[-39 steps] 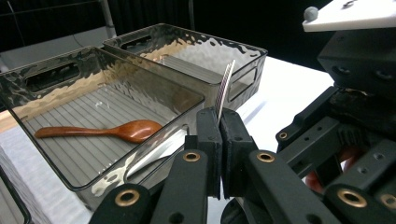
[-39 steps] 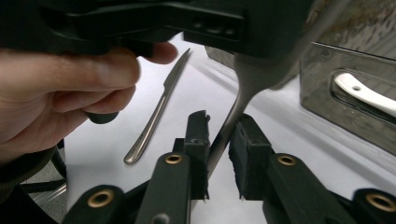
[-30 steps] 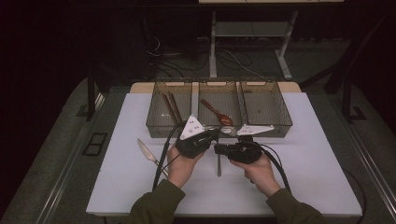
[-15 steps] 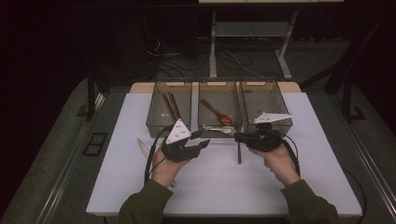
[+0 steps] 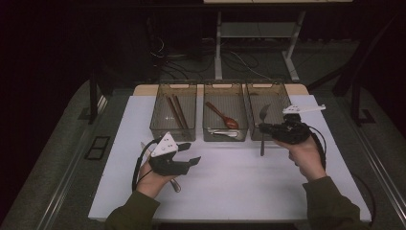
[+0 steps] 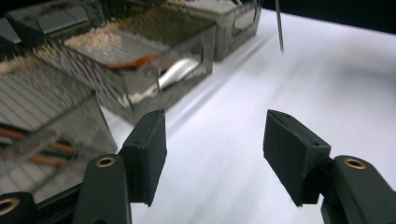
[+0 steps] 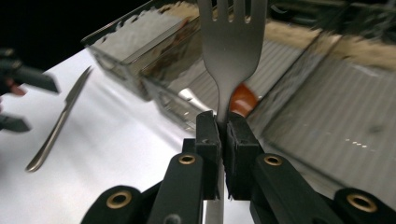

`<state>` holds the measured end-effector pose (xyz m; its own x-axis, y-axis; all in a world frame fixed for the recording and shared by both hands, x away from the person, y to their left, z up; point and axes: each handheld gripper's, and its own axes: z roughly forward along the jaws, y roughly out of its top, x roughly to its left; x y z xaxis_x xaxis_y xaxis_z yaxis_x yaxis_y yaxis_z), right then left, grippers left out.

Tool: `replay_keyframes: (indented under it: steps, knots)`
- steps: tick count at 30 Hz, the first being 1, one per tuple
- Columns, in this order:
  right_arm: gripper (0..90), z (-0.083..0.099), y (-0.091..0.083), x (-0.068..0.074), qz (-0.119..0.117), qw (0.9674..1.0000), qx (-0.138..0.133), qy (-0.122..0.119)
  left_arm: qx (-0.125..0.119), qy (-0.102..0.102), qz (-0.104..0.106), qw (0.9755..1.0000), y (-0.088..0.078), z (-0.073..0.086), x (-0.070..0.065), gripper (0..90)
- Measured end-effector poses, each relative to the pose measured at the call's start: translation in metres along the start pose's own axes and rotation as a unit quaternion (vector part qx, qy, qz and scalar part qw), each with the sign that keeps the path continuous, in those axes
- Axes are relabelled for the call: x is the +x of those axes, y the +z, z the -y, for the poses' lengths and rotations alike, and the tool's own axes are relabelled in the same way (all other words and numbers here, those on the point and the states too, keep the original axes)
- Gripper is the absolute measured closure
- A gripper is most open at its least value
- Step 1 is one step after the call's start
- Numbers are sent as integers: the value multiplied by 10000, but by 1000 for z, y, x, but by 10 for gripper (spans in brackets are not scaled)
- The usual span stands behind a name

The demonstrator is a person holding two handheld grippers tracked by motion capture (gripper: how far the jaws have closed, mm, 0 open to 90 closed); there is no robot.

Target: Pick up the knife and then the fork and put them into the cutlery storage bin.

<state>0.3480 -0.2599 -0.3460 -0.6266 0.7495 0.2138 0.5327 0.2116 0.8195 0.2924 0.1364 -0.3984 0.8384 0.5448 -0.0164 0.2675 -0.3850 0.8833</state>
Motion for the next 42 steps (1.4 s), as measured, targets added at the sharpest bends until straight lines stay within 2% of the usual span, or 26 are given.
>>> replay_keyframes:
  steps: [7, 8, 12, 15, 18, 23, 26, 28, 32, 33, 37, 41, 42]
  knots:
    - [852, -21, -17, -15, 271, 9996, -92, 11, 162, -69, 111, 9998, -7, 21, 1, 280]
    - [852, -25, -19, -17, 316, 9994, -126, -16, 190, -48, 108, 9997, -8, 23, 1, 257]
    - [852, -39, -24, -27, 497, 9987, -115, 5, 253, -194, 51, 9995, -15, 33, 0, 151]
    - [852, -49, -23, -34, 677, 9977, -70, -21, 264, -346, 19, 9990, -18, 38, 1, 101]
    - [852, -58, -21, -42, 815, 9966, -38, -61, 285, -415, 49, 9987, -19, 42, 1, 23]
    - [852, -68, -14, -62, 1143, 9933, 177, -39, 285, -466, 97, 9985, -21, 45, -1, 0]
    - [852, -66, -8, -78, 1256, 9915, 328, 63, 253, -453, 117, 9986, -22, 44, -1, 0]
    - [852, -61, -1, -88, 1375, 9890, 539, 93, 255, -447, 131, 9986, -21, 44, -1, 0]
    - [852, -50, 9, -102, 1457, 9854, 865, 180, 281, -408, 162, 9986, -20, 44, -2, 0]
    - [852, -46, 11, -105, 1443, 9853, 888, 200, 292, -405, 177, 9986, -20, 44, -3, 0]
    - [852, -34, 21, -113, 1447, 9828, 1118, 275, 321, -406, 206, 9984, -19, 45, -3, 0]
    - [852, -29, 25, -118, 1425, 9812, 1240, 390, 376, -406, 196, 9983, -18, 45, -2, 0]
    - [852, -28, 26, -119, 1418, 9808, 1295, 349, 385, -404, 193, 9983, -18, 45, -2, 0]
